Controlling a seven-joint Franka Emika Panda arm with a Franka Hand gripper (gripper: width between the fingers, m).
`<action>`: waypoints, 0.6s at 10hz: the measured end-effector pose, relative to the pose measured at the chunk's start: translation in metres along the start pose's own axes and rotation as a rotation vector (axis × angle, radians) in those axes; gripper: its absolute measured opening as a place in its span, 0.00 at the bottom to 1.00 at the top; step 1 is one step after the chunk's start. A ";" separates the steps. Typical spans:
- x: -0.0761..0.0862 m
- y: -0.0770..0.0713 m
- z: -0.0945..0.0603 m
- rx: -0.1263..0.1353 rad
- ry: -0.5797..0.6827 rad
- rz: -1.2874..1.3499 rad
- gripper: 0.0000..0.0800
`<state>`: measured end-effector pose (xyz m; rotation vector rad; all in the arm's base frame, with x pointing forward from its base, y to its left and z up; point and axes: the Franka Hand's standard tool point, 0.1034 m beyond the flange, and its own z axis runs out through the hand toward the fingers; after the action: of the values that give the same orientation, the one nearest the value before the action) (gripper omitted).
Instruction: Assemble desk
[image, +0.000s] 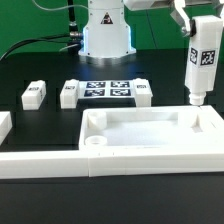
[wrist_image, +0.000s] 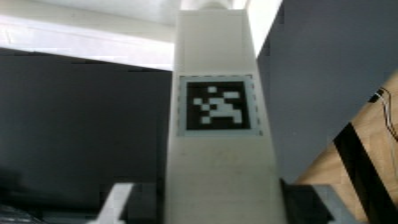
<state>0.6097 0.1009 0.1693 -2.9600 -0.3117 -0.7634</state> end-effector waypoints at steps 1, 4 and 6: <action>0.003 -0.002 0.006 0.004 0.000 -0.001 0.36; 0.009 0.003 0.023 0.004 -0.002 0.007 0.36; 0.010 0.008 0.036 0.004 -0.008 0.010 0.36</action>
Offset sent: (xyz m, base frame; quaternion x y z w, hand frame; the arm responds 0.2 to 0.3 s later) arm 0.0278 -0.0106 -0.0130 -0.0180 0.0130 -0.0054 0.9997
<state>0.6370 0.0994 0.1429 -2.9592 -0.2981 -0.7494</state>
